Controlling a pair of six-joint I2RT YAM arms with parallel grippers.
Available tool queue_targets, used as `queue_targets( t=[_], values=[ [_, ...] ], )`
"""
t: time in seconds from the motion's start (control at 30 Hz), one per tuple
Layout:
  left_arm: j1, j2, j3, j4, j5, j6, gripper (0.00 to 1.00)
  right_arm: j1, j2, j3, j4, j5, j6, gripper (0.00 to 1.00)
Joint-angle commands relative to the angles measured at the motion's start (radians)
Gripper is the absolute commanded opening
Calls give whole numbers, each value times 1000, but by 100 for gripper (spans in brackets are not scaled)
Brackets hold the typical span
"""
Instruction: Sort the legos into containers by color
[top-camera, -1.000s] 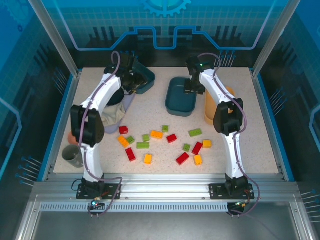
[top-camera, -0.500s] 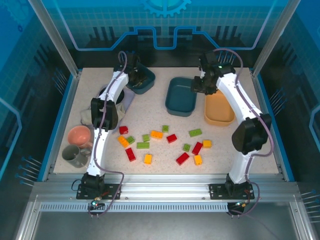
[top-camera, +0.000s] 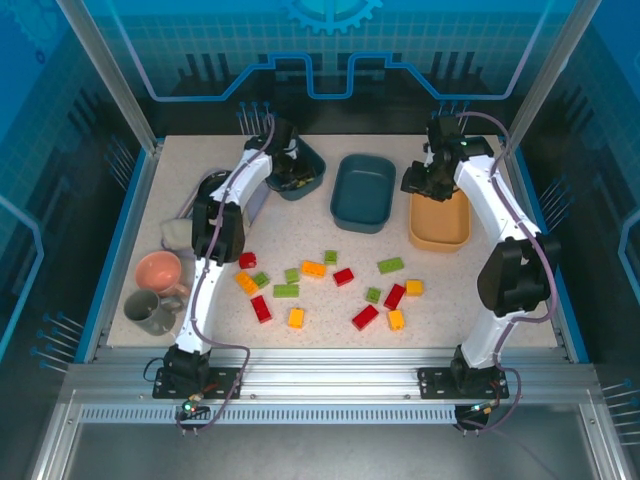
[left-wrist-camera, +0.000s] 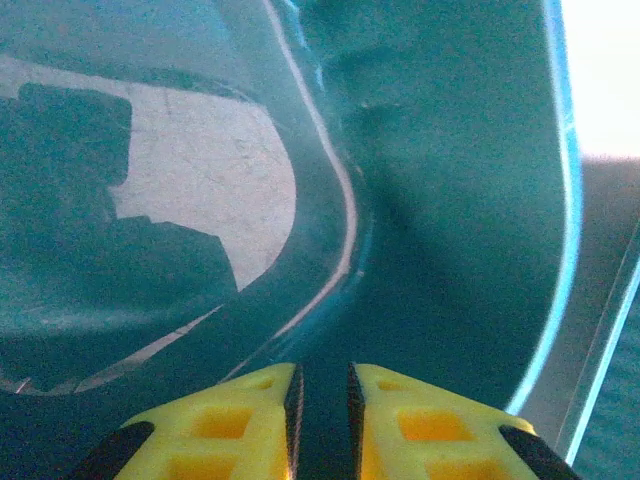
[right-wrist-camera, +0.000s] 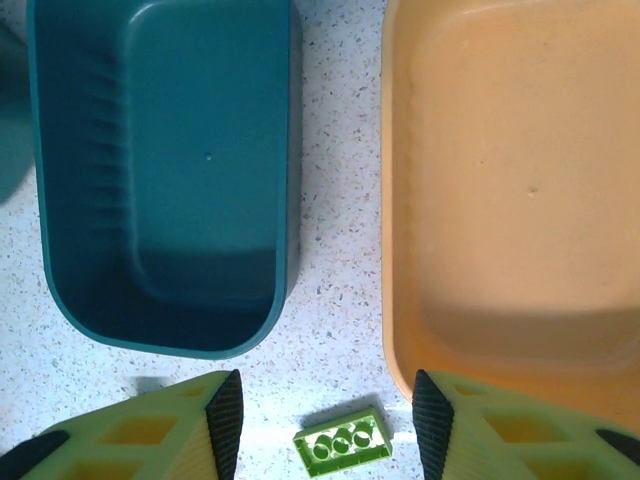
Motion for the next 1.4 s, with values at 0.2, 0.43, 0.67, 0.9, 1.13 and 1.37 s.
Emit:
queue_targets(
  t=[0.2,0.43,0.67,0.9,1.13,1.37],
  values=[
    [-100,-203,-226,-57,23,137,20,-119,-34,-74,16,-54,27,53],
    [-164,-350,-481,-7,1,201,16,-196,58,-104,29,-3,39,42],
    [-201,-448,-597,-31,-73,285,13,-193,248,5,26,-31,2,33],
    [-194,-544,-603,-11,-205,216,28,-160,400,165,-27,-72,-56,31],
    [-172,-542,-513,-60,-274,133,33,-113,452,204,-43,-141,-71,30],
    [-138,-650,-585,13,-260,61,47,-51,423,195,-18,-180,-10,30]
  ],
)
